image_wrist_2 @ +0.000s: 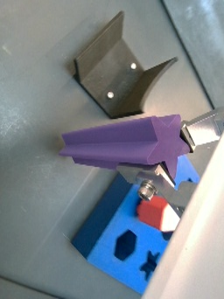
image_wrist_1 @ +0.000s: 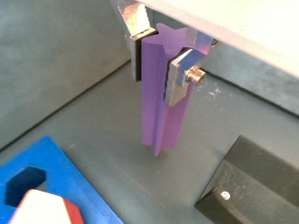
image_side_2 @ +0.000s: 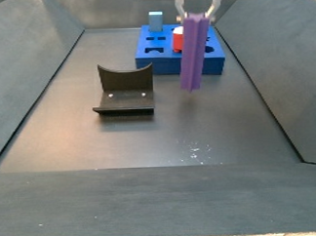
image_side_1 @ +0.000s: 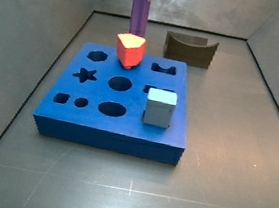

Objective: Pick up the star object. Move up. Move to above the board. Insert the star object.
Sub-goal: Move up, then move to above the board.

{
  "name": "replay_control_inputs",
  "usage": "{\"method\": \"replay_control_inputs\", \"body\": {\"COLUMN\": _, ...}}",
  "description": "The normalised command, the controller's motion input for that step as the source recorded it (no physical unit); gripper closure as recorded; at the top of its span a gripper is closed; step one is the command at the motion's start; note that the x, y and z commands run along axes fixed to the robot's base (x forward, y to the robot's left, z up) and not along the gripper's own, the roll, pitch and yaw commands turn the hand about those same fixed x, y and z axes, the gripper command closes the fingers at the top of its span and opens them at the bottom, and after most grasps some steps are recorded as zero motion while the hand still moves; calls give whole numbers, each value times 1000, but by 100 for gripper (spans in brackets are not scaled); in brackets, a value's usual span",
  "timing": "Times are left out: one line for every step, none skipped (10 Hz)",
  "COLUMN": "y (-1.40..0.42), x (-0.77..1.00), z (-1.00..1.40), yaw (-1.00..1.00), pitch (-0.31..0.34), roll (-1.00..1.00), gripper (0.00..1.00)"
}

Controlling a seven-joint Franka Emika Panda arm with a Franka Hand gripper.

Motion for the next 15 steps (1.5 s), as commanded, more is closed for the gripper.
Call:
{"method": "replay_control_inputs", "body": {"y": -15, "x": 13, "z": 332, "yaw": 17, "pitch": 74, "roll": 5, "gripper": 100}}
{"method": "replay_control_inputs", "body": {"y": -10, "x": 14, "z": 185, "yaw": 16, "pitch": 80, "roll": 13, "gripper": 100}}
{"method": "replay_control_inputs", "body": {"y": 266, "x": 516, "z": 1000, "yaw": 32, "pitch": 163, "roll": -251, "gripper": 100}}
{"method": "replay_control_inputs", "body": {"y": 278, "x": 540, "z": 1000, "yaw": 28, "pitch": 174, "roll": -246, "gripper": 100}}
{"method": "replay_control_inputs", "body": {"y": 253, "x": 519, "z": 1000, "yaw": 1, "pitch": 193, "roll": -246, "gripper": 100}}
{"method": "replay_control_inputs", "body": {"y": 225, "x": 503, "z": 1000, "yaw": -21, "pitch": 162, "roll": -221, "gripper": 100}}
{"method": "replay_control_inputs", "body": {"y": 214, "x": 490, "z": 1000, "yaw": -27, "pitch": 142, "roll": -203, "gripper": 100}}
{"method": "replay_control_inputs", "body": {"y": 193, "x": 474, "z": 1000, "yaw": -31, "pitch": 128, "roll": -181, "gripper": 100}}
{"method": "replay_control_inputs", "body": {"y": 160, "x": 416, "z": 893, "yaw": -32, "pitch": 126, "roll": -169, "gripper": 100}}
{"method": "replay_control_inputs", "body": {"y": 96, "x": 286, "z": 635, "yaw": -37, "pitch": 127, "roll": -155, "gripper": 100}}
{"method": "replay_control_inputs", "body": {"y": 67, "x": 196, "z": 444, "yaw": -35, "pitch": 129, "roll": -146, "gripper": 100}}
{"method": "replay_control_inputs", "body": {"y": 48, "x": 96, "z": 200, "yaw": -36, "pitch": 121, "roll": -141, "gripper": 100}}
{"method": "replay_control_inputs", "body": {"y": -1000, "x": -77, "z": 117, "yaw": 75, "pitch": 187, "roll": 192, "gripper": 100}}
{"method": "replay_control_inputs", "body": {"y": -1000, "x": -79, "z": 104, "yaw": 77, "pitch": 149, "roll": 232, "gripper": 100}}
{"method": "replay_control_inputs", "body": {"y": -1000, "x": -84, "z": 113, "yaw": 76, "pitch": 102, "roll": 248, "gripper": 100}}
